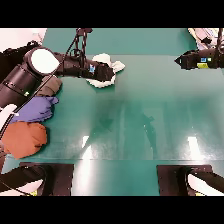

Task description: Fold the shirts.

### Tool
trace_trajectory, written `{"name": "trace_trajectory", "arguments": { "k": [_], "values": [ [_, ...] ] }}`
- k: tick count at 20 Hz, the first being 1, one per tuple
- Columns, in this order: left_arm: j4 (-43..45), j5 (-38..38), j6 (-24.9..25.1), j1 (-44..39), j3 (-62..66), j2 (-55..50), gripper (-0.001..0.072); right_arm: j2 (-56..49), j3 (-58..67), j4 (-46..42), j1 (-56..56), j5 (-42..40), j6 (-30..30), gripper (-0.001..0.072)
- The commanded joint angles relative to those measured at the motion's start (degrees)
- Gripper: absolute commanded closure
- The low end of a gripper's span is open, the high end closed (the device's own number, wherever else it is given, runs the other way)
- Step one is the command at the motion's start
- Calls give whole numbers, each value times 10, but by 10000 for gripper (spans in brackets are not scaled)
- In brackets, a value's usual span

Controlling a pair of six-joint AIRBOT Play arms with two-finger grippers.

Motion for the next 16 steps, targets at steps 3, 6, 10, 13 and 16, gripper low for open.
{"name": "trace_trajectory", "arguments": {
  "k": [3,6,10,13,16],
  "values": [
    [0,1,0,0,0,-1,682,0,-4,4,0,0,0,693],
    [0,0,0,0,0,-1,682,0,-4,4,0,0,0,693],
    [-7,6,-2,0,0,-1,682,0,-4,4,0,0,0,693],
    [5,45,5,0,0,-1,680,0,-3,10,1,1,0,693],
    [115,92,-4,7,0,-8,163,0,-4,9,1,1,0,693]
  ]
}}
